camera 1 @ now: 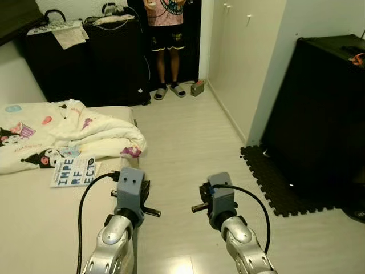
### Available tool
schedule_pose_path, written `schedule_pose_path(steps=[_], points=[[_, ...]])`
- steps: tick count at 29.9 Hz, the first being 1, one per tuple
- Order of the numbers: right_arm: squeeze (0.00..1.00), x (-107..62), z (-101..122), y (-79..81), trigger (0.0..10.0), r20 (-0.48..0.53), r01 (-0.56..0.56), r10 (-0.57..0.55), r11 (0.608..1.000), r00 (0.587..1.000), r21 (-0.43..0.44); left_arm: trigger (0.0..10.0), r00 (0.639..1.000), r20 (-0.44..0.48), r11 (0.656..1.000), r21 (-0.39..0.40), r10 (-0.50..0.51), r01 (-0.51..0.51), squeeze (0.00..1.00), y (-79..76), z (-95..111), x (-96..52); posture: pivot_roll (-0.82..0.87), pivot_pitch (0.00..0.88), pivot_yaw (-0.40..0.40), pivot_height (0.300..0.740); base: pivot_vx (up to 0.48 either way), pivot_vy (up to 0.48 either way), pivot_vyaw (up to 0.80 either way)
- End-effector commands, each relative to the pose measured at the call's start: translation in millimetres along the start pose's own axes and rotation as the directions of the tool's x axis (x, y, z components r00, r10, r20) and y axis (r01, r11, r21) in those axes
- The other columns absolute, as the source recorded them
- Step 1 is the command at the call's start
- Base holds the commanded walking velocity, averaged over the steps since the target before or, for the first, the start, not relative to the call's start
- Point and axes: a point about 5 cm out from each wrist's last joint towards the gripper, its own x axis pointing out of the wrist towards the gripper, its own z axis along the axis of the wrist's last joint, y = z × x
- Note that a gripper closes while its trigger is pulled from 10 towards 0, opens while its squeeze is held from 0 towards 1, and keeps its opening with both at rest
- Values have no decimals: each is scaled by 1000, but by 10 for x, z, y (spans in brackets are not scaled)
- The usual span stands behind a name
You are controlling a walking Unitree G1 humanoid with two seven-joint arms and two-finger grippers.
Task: Clean up the room
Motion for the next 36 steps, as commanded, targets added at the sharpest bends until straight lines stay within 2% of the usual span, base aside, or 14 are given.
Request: schedule_pose_path(steps=[1,36], points=[[0,3,-2,26,10000,-4,-4,4,1000,1000,14,10000,1000,-8,1000,-5,14,-14,0,34,-18,-17,-76,62,62,740,401,0,0],[0,3,-7,5,10000,-12,1,-1,1000,1000,15,10000,1000,-12,1000,-6,5,-5,0,21,-21,-25,-77,73,63,740,402,0,0]])
